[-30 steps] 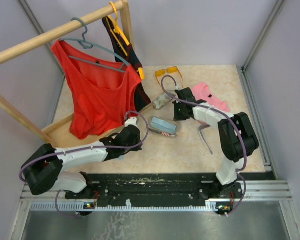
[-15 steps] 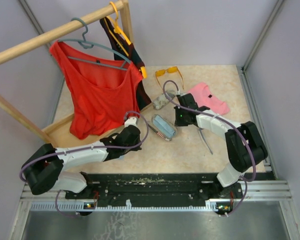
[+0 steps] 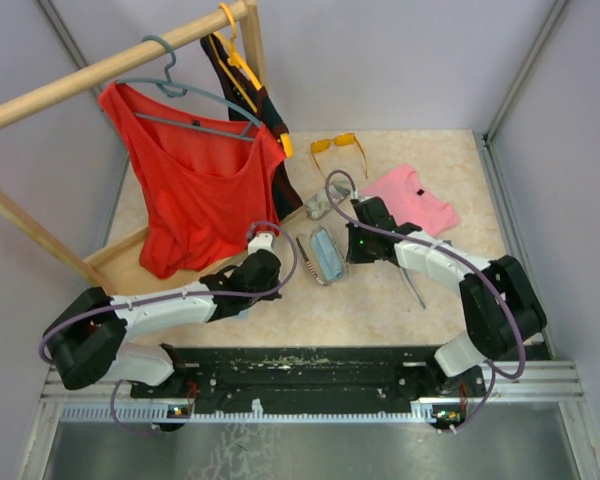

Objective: Organize the sunglasses
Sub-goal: Adjust the sunglasses case at the center of the board, then adjust the sunglasses at the center of the board.

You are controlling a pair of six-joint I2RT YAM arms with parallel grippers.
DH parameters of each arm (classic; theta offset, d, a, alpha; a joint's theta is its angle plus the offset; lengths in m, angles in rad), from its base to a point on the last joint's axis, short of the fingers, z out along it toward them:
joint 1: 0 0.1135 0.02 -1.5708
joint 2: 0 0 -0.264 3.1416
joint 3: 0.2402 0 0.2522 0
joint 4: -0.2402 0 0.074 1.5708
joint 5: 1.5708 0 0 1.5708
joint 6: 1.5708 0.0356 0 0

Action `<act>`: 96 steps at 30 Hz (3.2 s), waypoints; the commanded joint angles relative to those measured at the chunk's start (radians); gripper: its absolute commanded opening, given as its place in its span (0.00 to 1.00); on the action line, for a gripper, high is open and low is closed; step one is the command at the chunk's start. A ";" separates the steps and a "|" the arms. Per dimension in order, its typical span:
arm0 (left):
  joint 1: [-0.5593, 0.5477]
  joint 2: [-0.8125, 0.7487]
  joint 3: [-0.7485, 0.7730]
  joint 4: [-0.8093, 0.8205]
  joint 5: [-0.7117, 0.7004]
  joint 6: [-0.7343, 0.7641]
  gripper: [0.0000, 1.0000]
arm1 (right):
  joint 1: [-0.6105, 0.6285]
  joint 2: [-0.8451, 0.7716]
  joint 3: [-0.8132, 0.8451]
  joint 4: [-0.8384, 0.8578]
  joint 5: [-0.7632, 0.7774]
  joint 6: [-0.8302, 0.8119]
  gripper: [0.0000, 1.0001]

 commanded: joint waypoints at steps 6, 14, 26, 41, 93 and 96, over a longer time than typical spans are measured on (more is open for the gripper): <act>0.032 -0.005 0.039 -0.001 -0.015 0.028 0.05 | 0.024 -0.115 -0.037 0.010 -0.011 0.041 0.09; 0.101 -0.059 0.041 0.025 0.028 0.053 0.13 | 0.024 -0.176 -0.033 -0.019 0.076 0.027 0.10; 0.140 -0.066 0.036 0.020 0.073 0.058 0.15 | 0.025 -0.135 0.056 -0.088 0.201 0.006 0.11; 0.140 -0.193 0.022 -0.057 0.080 0.059 0.22 | -0.165 -0.383 -0.093 -0.154 0.387 0.170 0.28; 0.141 -0.290 0.002 -0.119 0.093 0.066 0.21 | -0.235 -0.125 -0.043 -0.188 0.277 0.093 0.03; 0.140 -0.297 0.000 -0.123 0.094 0.063 0.21 | -0.235 -0.113 -0.030 -0.170 0.254 0.124 0.00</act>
